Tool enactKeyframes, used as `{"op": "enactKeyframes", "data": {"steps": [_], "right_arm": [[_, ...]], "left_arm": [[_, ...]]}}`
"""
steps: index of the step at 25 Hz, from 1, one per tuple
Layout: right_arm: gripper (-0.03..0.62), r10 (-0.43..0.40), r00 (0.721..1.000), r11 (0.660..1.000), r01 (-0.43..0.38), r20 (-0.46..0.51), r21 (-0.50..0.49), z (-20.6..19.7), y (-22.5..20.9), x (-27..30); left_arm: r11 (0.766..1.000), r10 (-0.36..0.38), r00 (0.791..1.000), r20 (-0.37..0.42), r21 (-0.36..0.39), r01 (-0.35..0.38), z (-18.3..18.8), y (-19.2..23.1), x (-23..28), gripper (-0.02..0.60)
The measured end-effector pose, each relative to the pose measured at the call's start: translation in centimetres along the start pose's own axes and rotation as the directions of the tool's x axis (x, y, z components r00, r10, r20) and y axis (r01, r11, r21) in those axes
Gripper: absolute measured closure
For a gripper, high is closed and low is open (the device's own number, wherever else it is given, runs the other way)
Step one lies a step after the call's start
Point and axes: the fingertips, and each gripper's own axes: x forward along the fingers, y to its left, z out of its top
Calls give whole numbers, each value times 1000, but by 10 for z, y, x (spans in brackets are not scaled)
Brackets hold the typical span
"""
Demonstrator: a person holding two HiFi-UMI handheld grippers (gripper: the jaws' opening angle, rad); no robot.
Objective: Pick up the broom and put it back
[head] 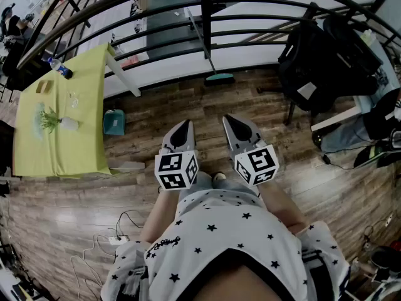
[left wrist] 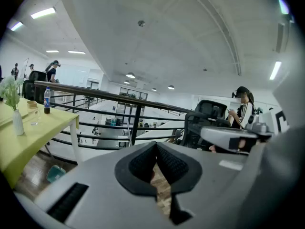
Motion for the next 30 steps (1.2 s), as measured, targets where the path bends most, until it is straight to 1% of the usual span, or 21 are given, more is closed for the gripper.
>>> {"op": "enactKeyframes", "data": {"steps": [4,13,19,26,30], "right_arm": [[600,-2,1000,1000,2,4,-3,0,3,-9],[600,32,999,999,-33,-14,-33,-11,17,-24],[600,59,998,997,-59,-6,48,-9,18,-16],[600,90,996,995,-89,-14,50,-11,14,3],[600,66,997,997,-65,-25,36,-13,0,25]], "left_arm": [[1000,-2,1000,2,5,2,-3,-4,-8,571],[1000,12,1000,12,-13,-12,-13,-13,-23,571],[999,34,999,6,-25,-34,-14,-6,-24,571],[998,42,999,3,-37,-42,-10,2,-4,571],[999,27,1000,0,-37,-27,-3,12,20,571]]}}
